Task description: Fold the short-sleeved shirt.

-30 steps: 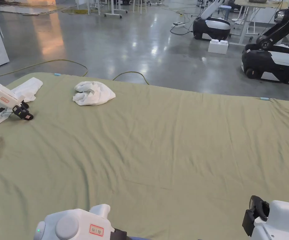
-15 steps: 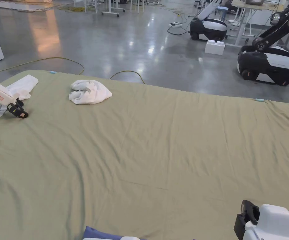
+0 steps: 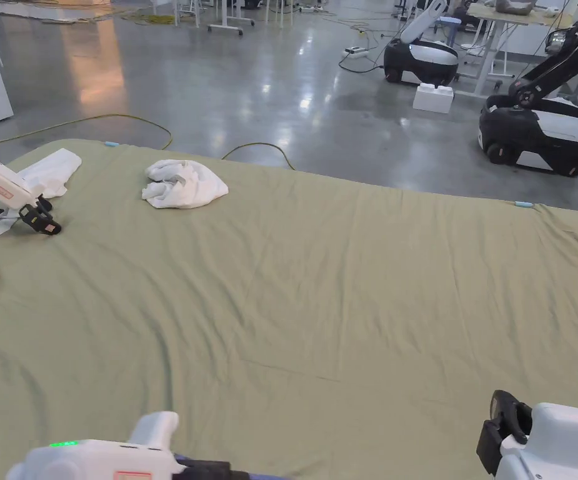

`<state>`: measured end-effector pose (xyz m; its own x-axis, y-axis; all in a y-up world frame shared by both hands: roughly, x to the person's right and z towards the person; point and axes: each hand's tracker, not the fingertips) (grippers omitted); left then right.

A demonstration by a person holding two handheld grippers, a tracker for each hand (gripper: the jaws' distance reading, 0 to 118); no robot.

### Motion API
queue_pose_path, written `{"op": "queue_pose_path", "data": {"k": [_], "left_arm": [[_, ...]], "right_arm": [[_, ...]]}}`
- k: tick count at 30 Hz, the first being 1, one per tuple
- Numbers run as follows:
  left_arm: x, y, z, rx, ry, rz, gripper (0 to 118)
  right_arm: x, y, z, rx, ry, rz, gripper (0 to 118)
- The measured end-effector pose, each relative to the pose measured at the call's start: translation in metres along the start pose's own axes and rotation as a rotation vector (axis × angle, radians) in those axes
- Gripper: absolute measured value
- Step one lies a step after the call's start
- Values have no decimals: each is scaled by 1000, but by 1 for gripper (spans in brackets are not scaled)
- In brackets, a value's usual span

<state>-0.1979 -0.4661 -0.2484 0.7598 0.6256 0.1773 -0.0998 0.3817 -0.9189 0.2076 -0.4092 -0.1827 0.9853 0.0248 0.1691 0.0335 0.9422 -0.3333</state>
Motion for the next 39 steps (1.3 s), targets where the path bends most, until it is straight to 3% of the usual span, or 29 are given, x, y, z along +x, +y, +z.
{"op": "queue_pose_path", "data": {"k": [4,9,13,18,20,21,22,25,30,34,39], "left_arm": [[-51,6,22,36,69,43,69],[-119,4,8,-46,-37,175,69],[-115,-15,-20,-134,-115,228,69],[-119,-27,-30,-42,-267,298,68],[-120,-29,-33,-39,-268,295,62],[-119,-30,-34,-30,-262,289,48],[-128,-32,-40,-30,-254,273,12],[-129,-34,-39,-16,-256,295,11],[-105,-32,-16,28,-278,208,11],[-76,-15,18,55,-212,68,10],[-61,13,71,137,-88,43,10]], "right_arm": [[-4,6,3,61,2,-16,0],[-11,11,4,103,12,-28,0],[-16,14,4,106,22,-26,0],[-18,12,6,96,21,-21,0],[-18,11,6,85,21,-24,0],[-18,10,7,83,21,-26,0],[-18,9,7,80,20,-28,0],[-17,7,8,70,17,-31,0],[-17,6,10,65,13,-23,0],[-13,7,10,55,18,-40,0],[-11,8,11,59,21,-37,0]]}}
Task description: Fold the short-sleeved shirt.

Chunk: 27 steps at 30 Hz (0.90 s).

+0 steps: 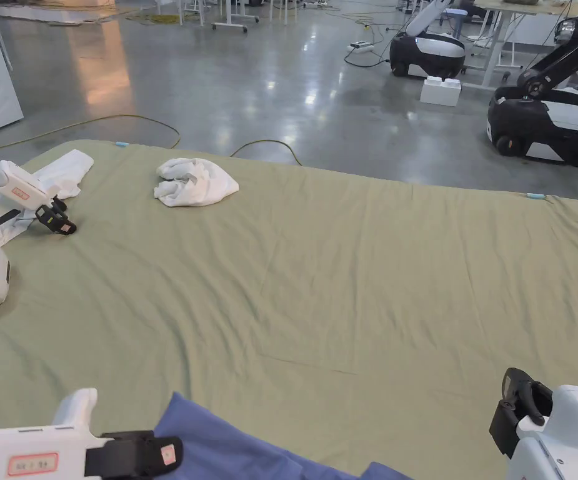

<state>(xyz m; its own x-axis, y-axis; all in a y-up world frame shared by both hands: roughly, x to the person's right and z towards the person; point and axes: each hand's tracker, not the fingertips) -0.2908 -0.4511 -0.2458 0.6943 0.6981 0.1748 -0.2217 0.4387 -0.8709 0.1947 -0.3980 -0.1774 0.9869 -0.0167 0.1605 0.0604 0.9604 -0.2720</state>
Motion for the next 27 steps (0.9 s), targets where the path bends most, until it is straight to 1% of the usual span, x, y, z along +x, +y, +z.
{"op": "queue_pose_path", "data": {"k": [3,5,9,10,13,16,19,22,27], "left_arm": [[20,21,27,43,132,-28,10],[36,32,38,64,232,-83,10],[73,35,25,34,400,-195,10],[85,31,16,17,426,-242,10],[104,18,-7,-22,435,-309,10],[120,6,-29,-68,385,-369,10],[144,-9,-50,-109,312,-403,10],[157,-22,-75,-140,278,-415,10],[169,-48,-125,-190,268,-437,10]], "right_arm": [[1,0,-1,-3,3,-2,0],[3,0,-2,-1,7,-10,0],[4,-2,-4,-3,12,-19,0],[4,-3,-4,-4,14,-24,0],[6,-5,-5,-11,14,-33,0],[9,-9,-4,-19,9,-35,0],[13,-13,-3,-30,7,-40,0],[15,-18,0,-41,6,-44,0],[17,-23,3,-55,-4,-54,0]]}}
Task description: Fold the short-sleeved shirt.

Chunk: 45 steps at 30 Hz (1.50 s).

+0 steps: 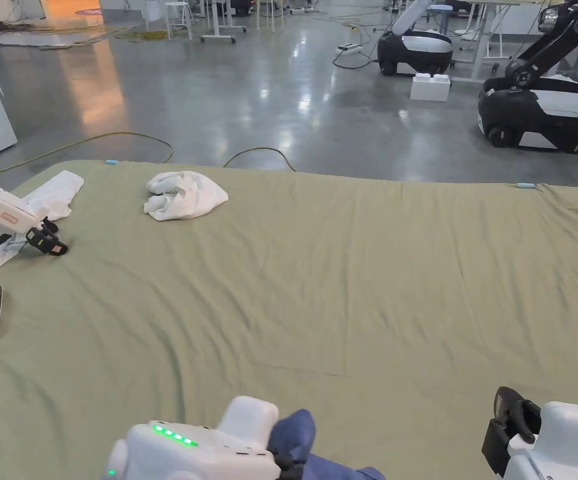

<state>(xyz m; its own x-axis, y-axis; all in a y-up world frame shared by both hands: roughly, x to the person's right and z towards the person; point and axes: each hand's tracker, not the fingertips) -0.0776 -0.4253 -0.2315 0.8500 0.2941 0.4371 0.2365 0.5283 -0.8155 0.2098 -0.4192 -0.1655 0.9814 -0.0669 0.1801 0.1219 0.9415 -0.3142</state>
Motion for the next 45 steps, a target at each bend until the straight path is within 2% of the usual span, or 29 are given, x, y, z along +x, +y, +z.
{"op": "queue_pose_path", "data": {"k": [5,11,12,15,16,18,21,23,24,25,28,35,39,45], "left_arm": [[29,-10,-48,-70,22,-32,10],[32,-20,-71,-105,6,25,13],[30,-19,-67,-88,-35,54,18],[16,-17,-51,-56,-190,155,59],[9,-12,-43,-39,-238,191,66],[-2,-9,-31,6,-290,244,66],[-16,-4,-27,25,-261,235,65],[-21,-5,-37,-14,-169,221,56],[-23,-7,-50,-46,-141,222,36],[-25,-11,-63,-87,-123,225,10],[-21,-28,-87,-171,-227,274,9],[-9,-54,-123,-129,-252,285,8],[-12,-52,-105,-99,-273,306,8],[-21,-20,-44,163,-134,137,8]], "right_arm": [[4,-2,1,-9,-14,-8,0],[6,-2,2,-21,-24,-8,0],[7,-3,2,-23,-24,-8,0],[7,-3,2,-25,-25,-5,0],[6,-3,2,-26,-25,-3,0],[6,-3,2,-28,-25,0,0],[5,-3,2,-28,-24,2,0],[4,-3,2,-29,-22,3,0],[3,-2,2,-29,-21,5,0],[2,-2,2,-29,-21,7,0],[0,-2,3,-30,-21,9,0],[-1,-3,3,-39,-27,25,0],[-3,-2,3,-35,-30,25,0],[-14,9,-1,9,-29,26,0]]}}
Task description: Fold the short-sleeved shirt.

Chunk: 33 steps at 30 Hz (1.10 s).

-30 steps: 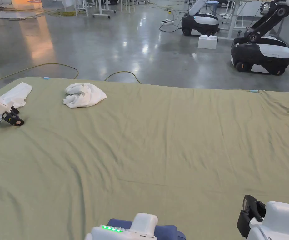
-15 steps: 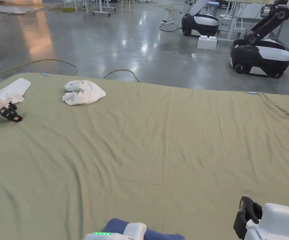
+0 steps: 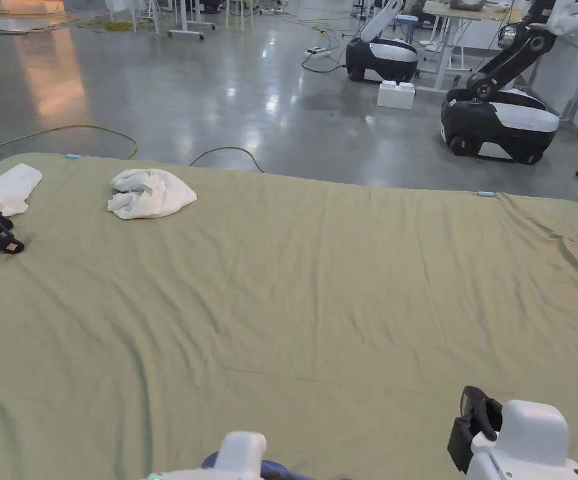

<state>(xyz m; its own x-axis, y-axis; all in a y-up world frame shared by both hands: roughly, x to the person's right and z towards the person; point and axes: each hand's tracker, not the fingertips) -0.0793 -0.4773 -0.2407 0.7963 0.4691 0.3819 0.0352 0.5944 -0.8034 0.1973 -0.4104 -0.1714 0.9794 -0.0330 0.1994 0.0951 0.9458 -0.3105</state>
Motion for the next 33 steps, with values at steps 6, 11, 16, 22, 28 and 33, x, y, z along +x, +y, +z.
{"op": "queue_pose_path", "data": {"k": [6,11,16,22,28,33], "left_arm": [[3,43,57,377,284,-197,8],[3,62,93,629,512,-327,8],[-7,72,119,769,594,-334,8],[-24,75,137,774,625,-283,8],[-43,57,144,729,620,-254,8],[-64,35,142,659,617,-190,8]], "right_arm": [[-16,24,-7,87,-12,2,0],[-23,46,-6,163,-27,0,0],[-28,62,-2,231,-54,18,0],[-32,66,7,224,-44,43,0],[-65,19,23,35,77,83,0],[-103,-51,21,-178,178,101,0]]}}
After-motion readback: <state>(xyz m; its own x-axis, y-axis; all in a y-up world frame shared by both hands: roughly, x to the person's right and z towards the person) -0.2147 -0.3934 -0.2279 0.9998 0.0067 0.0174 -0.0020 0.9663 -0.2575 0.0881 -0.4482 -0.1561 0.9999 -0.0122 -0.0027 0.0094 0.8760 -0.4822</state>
